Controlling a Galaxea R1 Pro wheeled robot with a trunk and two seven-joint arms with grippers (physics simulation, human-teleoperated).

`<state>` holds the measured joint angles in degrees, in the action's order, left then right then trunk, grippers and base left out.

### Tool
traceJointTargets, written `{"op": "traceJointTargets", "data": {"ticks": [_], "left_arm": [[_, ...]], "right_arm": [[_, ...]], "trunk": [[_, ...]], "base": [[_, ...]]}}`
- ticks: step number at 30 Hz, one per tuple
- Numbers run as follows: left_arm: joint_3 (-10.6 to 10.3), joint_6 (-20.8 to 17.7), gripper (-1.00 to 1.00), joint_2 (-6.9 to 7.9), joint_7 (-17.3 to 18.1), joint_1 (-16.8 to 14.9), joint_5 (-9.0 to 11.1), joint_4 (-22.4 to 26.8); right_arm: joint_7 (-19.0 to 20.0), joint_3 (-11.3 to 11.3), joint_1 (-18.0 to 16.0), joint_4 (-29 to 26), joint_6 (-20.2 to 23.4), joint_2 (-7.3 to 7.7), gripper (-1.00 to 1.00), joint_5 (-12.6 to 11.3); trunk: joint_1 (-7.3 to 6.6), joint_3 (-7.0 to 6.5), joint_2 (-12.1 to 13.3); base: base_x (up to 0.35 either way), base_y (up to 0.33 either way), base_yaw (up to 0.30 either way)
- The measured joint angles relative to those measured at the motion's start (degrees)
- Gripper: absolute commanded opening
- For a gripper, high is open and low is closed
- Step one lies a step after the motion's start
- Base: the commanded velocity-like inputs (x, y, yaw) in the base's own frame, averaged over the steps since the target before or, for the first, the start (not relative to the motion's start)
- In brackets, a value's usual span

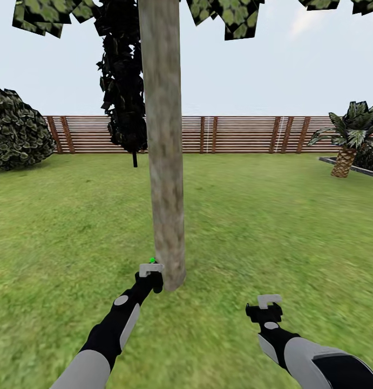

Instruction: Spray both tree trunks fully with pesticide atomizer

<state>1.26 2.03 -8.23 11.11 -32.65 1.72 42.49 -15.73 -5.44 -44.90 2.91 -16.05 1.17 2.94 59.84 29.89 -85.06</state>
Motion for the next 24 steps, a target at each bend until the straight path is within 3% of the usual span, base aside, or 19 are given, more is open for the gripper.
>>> {"op": "traceJointTargets", "data": {"ticks": [10, 19, 24], "left_arm": [[-0.02, 0.0, -1.0, 0.0, 0.03, 0.0, -0.03, -0.07], [0.03, 0.24, -1.0, 0.0, 0.0, 0.0, -0.03, -0.08], [0.22, 0.78, -1.0, 0.13, -2.46, 0.0, -0.11, -0.07]], "right_arm": [[0.0, -0.05, 0.22, 0.0, 0.0, -0.02, 1.0, 0.0], [0.0, -0.06, 0.49, 0.0, 0.0, -0.02, 1.0, 0.0], [0.0, -0.06, 0.52, 0.0, 0.0, -0.02, 1.0, 0.02]], "trunk": [[-0.02, 0.0, 0.0], [0.0, 0.0, 0.0], [0.0, 0.0, 0.0]], "base": [[0.184, 0.0, 0.0], [0.025, 0.0, 0.0], [0.001, 0.0, 0.0]]}}
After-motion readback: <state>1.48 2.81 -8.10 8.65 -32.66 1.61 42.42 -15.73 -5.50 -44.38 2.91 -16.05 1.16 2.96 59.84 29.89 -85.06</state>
